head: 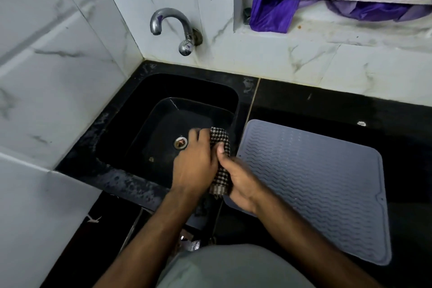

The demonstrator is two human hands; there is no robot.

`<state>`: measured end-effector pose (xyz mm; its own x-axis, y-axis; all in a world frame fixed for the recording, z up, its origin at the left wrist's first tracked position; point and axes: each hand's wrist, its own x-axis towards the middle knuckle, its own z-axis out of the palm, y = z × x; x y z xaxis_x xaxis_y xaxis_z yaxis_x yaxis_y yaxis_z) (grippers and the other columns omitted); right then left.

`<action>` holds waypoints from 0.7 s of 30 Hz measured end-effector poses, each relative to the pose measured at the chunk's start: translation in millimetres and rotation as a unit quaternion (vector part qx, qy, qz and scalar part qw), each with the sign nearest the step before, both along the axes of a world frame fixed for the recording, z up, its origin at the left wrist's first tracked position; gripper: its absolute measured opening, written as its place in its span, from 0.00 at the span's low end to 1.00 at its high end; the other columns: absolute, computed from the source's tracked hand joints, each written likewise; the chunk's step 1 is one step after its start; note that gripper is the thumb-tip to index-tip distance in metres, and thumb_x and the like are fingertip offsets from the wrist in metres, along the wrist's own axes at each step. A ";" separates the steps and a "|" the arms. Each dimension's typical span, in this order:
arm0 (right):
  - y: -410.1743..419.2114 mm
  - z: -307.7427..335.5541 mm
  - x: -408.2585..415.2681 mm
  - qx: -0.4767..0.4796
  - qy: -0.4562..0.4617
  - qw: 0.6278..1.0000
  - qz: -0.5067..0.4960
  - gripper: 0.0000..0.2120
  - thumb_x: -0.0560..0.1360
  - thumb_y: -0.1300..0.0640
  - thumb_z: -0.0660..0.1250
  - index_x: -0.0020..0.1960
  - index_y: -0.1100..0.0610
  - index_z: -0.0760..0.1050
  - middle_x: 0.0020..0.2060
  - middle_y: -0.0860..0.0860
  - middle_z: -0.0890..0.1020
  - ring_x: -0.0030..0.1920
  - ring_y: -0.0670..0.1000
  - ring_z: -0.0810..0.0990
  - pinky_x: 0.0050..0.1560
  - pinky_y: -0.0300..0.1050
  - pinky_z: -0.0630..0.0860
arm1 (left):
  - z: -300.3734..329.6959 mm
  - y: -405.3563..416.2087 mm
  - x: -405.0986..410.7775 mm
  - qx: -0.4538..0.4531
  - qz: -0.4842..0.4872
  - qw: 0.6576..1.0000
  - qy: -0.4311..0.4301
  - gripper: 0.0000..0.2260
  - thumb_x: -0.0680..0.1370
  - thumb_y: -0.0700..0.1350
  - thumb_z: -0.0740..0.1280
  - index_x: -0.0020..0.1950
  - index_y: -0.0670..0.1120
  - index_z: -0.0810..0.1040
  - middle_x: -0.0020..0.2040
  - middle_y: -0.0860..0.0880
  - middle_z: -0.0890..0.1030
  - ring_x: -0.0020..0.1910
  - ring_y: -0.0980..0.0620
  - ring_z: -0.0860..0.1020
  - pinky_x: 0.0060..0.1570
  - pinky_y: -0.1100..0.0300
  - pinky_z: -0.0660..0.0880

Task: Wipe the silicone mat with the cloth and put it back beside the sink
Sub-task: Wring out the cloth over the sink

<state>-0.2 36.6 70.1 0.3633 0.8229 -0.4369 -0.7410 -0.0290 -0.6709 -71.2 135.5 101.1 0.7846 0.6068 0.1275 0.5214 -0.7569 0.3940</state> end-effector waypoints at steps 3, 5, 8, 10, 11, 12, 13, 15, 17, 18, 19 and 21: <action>-6.5 -5.3 0.9 0.021 -0.021 1.000 0.006 0.19 0.81 0.48 0.63 0.60 0.62 0.79 0.56 0.62 0.83 0.58 0.60 0.82 0.60 0.57 0.78 | -6.3 2.9 -1.7 -0.021 0.035 0.999 0.032 0.21 0.81 0.60 0.60 0.66 0.47 0.68 0.64 0.48 0.68 0.51 0.44 0.79 0.44 0.49 0.75; -9.0 -5.0 4.6 0.018 -0.056 0.998 0.022 0.14 0.81 0.51 0.64 0.57 0.60 0.80 0.52 0.61 0.85 0.54 0.58 0.84 0.57 0.56 0.79 | -13.0 6.4 -4.8 -0.185 0.067 0.980 -0.038 0.28 0.79 0.60 0.65 0.73 0.47 0.66 0.65 0.47 0.69 0.60 0.47 0.76 0.58 0.46 0.76; -12.0 -8.2 15.6 -0.022 -0.189 0.978 0.091 0.06 0.80 0.55 0.66 0.51 0.56 0.80 0.45 0.55 0.86 0.47 0.52 0.85 0.49 0.49 0.81 | -6.4 11.8 -16.2 -0.160 0.018 0.979 -0.122 0.33 0.75 0.56 0.67 0.77 0.46 0.64 0.73 0.47 0.66 0.71 0.49 0.68 0.72 0.46 0.67; -12.6 -11.6 26.7 -0.070 -0.301 0.938 0.158 0.08 0.79 0.52 0.69 0.50 0.56 0.80 0.45 0.56 0.86 0.48 0.55 0.85 0.52 0.56 0.81 | 9.2 15.2 -19.8 -0.064 -0.127 0.984 -0.108 0.35 0.74 0.51 0.70 0.79 0.47 0.63 0.80 0.49 0.59 0.79 0.50 0.58 0.76 0.48 0.58; -12.0 -11.1 32.8 -0.089 -0.345 0.914 0.194 0.09 0.77 0.51 0.70 0.50 0.57 0.80 0.46 0.56 0.86 0.49 0.56 0.85 0.54 0.59 0.80 | 18.4 17.1 -18.1 -0.024 -0.206 0.976 -0.064 0.38 0.73 0.51 0.71 0.80 0.48 0.61 0.82 0.50 0.55 0.81 0.50 0.52 0.77 0.49 0.53; -10.4 -10.4 38.4 -0.100 -0.373 0.895 0.225 0.10 0.76 0.51 0.71 0.52 0.56 0.81 0.46 0.55 0.86 0.50 0.55 0.85 0.56 0.60 0.79 | 23.0 19.0 -14.5 0.009 -0.264 0.965 -0.004 0.42 0.72 0.54 0.73 0.82 0.49 0.57 0.83 0.50 0.51 0.82 0.51 0.47 0.78 0.50 0.49; -7.9 -5.0 42.7 -0.106 -0.390 0.881 0.246 0.09 0.76 0.52 0.71 0.54 0.54 0.80 0.47 0.53 0.86 0.50 0.53 0.84 0.56 0.59 0.79 | 23.0 21.4 -9.5 0.035 -0.299 0.952 0.060 0.47 0.70 0.58 0.74 0.83 0.50 0.53 0.83 0.51 0.49 0.81 0.54 0.43 0.79 0.51 0.44; -0.4 10.7 51.2 -0.118 -0.404 0.867 0.266 0.18 0.76 0.55 0.71 0.65 0.49 0.75 0.53 0.48 0.84 0.53 0.48 0.83 0.58 0.52 0.79 | 16.9 24.2 1.4 0.073 -0.314 0.934 0.152 0.58 0.65 0.68 0.75 0.83 0.51 0.45 0.83 0.51 0.49 0.81 0.55 0.42 0.79 0.54 0.39; 11.5 23.6 57.1 -0.134 -0.408 0.862 0.270 0.26 0.74 0.58 0.72 0.70 0.48 0.70 0.54 0.48 0.83 0.54 0.47 0.82 0.58 0.49 0.80 | 9.5 29.6 9.9 0.097 -0.297 0.932 0.181 0.64 0.59 0.70 0.76 0.83 0.52 0.42 0.80 0.49 0.60 0.80 0.51 0.56 0.79 0.55 0.47; 18.0 27.2 59.4 -0.140 -0.394 0.866 0.275 0.23 0.74 0.59 0.72 0.67 0.49 0.72 0.52 0.50 0.84 0.52 0.48 0.83 0.56 0.49 0.81 | 7.0 33.6 12.4 0.112 -0.286 0.936 0.174 0.64 0.59 0.69 0.77 0.82 0.53 0.41 0.76 0.49 0.67 0.74 0.50 0.65 0.75 0.54 0.57; 24.6 29.4 60.1 -0.139 -0.380 0.870 0.281 0.18 0.74 0.60 0.72 0.62 0.50 0.73 0.49 0.51 0.84 0.50 0.48 0.84 0.53 0.48 0.82 | 4.9 38.9 13.7 0.127 -0.271 0.941 0.158 0.64 0.59 0.67 0.78 0.82 0.53 0.41 0.70 0.49 0.72 0.67 0.49 0.72 0.69 0.53 0.65; 36.5 30.4 55.5 -0.127 -0.397 0.865 0.278 0.13 0.76 0.57 0.71 0.59 0.54 0.76 0.48 0.50 0.85 0.49 0.46 0.85 0.52 0.47 0.82 | 1.6 53.6 14.6 0.135 -0.233 0.955 0.129 0.61 0.63 0.62 0.79 0.82 0.52 0.40 0.63 0.48 0.76 0.56 0.47 0.79 0.58 0.52 0.73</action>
<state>55.4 73.2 100.5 0.2112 0.8806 -0.4241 0.1272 -0.4549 -0.8814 -56.6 189.1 102.7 0.9875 0.1574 -0.0034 0.1573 -0.9860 0.0561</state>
